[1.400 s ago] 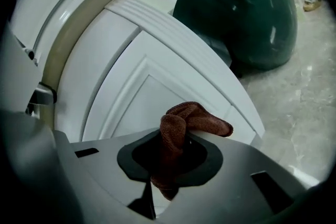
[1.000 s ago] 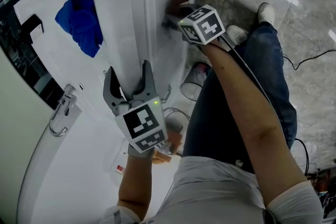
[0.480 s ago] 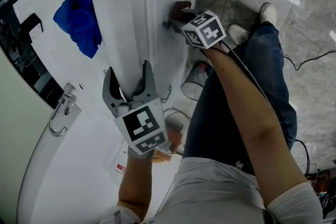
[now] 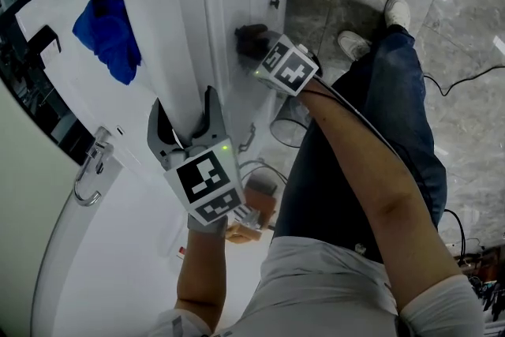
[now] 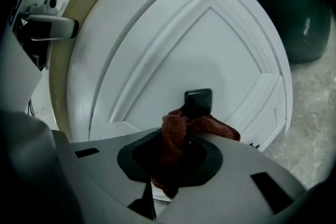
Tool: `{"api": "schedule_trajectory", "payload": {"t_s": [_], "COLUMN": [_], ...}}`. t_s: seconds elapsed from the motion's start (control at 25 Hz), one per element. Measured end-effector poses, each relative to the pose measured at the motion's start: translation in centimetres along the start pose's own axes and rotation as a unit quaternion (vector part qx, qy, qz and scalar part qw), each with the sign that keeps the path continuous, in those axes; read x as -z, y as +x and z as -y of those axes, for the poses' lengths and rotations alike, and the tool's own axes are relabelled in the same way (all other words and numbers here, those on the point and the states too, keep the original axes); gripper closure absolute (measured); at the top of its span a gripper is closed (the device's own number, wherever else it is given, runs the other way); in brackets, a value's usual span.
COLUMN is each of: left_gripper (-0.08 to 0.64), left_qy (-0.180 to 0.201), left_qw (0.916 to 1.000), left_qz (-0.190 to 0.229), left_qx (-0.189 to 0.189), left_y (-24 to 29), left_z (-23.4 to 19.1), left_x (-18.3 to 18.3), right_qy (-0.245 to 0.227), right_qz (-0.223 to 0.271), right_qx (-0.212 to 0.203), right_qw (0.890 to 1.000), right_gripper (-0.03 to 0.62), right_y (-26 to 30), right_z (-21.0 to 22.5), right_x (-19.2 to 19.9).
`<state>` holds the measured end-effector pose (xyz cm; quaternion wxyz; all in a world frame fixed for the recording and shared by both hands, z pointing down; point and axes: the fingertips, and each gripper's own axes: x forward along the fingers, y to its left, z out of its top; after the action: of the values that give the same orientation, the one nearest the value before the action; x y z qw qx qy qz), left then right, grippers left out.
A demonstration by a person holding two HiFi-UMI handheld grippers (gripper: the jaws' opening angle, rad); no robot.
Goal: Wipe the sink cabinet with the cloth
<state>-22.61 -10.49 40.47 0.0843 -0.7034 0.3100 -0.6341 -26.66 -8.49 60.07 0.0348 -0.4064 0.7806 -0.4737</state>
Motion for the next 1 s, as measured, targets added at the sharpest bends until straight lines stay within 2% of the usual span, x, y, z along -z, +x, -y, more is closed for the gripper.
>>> {"api": "schedule_trajectory", "payload": {"t_s": [0.2, 0.56, 0.8, 1.0], "left_gripper": [0.246, 0.246, 0.245, 0.245], "left_qy": [0.0, 0.002, 0.001, 0.0], "left_qw": [1.0, 1.0, 1.0, 1.0], "left_qz": [0.0, 0.0, 0.0, -0.001], "left_qx": [0.0, -0.003, -0.002, -0.001], "left_y": [-0.1, -0.1, -0.1, -0.1], "left_z": [0.0, 0.1, 0.1, 0.1], "left_x": [0.0, -0.1, -0.1, 0.0], "right_qy": [-0.005, 0.006, 0.013, 0.039], "right_qz": [-0.02, -0.054, -0.078, -0.062], "right_qx": [-0.023, 0.019, 0.016, 0.029], "right_qw": [1.0, 0.998, 0.997, 0.997], "right_gripper": [0.528, 0.528, 0.528, 0.528], "right_y": [0.7, 1.9, 2.1, 1.3], "right_z": [-2.1, 1.5, 2.7, 4.1], "right_x": [1.9, 3.5, 3.9, 2.6]}}
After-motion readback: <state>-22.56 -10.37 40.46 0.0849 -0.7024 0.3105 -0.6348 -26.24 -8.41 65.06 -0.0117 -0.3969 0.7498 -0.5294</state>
